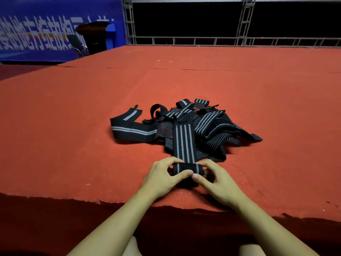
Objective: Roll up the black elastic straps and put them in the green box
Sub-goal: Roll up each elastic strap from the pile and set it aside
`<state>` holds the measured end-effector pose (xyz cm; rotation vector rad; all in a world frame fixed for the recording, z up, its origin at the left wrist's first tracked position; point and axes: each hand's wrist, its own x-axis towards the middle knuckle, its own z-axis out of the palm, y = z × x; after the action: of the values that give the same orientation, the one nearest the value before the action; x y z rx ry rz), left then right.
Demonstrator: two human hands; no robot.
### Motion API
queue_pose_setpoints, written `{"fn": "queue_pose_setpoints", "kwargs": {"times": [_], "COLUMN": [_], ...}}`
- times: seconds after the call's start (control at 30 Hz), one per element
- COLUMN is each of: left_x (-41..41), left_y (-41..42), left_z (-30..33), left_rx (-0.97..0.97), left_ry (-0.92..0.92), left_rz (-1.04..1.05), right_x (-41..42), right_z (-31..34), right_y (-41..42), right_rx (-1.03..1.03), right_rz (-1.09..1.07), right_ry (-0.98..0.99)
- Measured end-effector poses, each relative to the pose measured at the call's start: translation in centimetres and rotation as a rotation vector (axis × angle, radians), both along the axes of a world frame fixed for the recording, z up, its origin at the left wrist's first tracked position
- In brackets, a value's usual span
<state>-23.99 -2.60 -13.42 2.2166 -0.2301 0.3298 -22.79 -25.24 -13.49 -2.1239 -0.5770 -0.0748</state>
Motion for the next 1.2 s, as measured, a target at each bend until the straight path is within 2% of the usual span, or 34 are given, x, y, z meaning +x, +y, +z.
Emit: {"fn": "queue_pose_setpoints", "kwargs": {"times": [0.13, 0.23, 0.43, 0.7, 0.9, 1.1, 1.2], "left_x": [-0.2, -0.4, -0.3, 0.1, 0.4, -0.2, -0.8], "left_y": [0.1, 0.1, 0.1, -0.1, 0.0, -0.2, -0.4], "left_z": [-0.2, -0.3, -0.2, 0.0, -0.3, -0.1, -0.2], "left_rx": [0.061, 0.115, 0.091, 0.006, 0.019, 0.047, 0.199], "left_ry": [0.025, -0.044, -0.045, 0.094, 0.113, -0.12, -0.221], "left_rz": [-0.029, -0.088, -0.097, -0.065, -0.024, -0.097, -0.186], "right_x": [-0.3, -0.3, -0.1, -1.1, -1.3, -0.7, -0.1], "right_z": [0.2, 0.1, 0.2, 0.6, 0.7, 0.1, -0.1], "right_y": [0.1, 0.1, 0.3, 0.2, 0.2, 0.1, 0.2], "right_rx": [0.061, 0.116, 0.146, 0.034, -0.05, -0.076, -0.135], "right_rz": [-0.033, -0.057, -0.044, 0.042, 0.054, 0.006, -0.007], "right_ry": [0.065, 0.108, 0.138, -0.028, -0.181, -0.17, -0.102]}}
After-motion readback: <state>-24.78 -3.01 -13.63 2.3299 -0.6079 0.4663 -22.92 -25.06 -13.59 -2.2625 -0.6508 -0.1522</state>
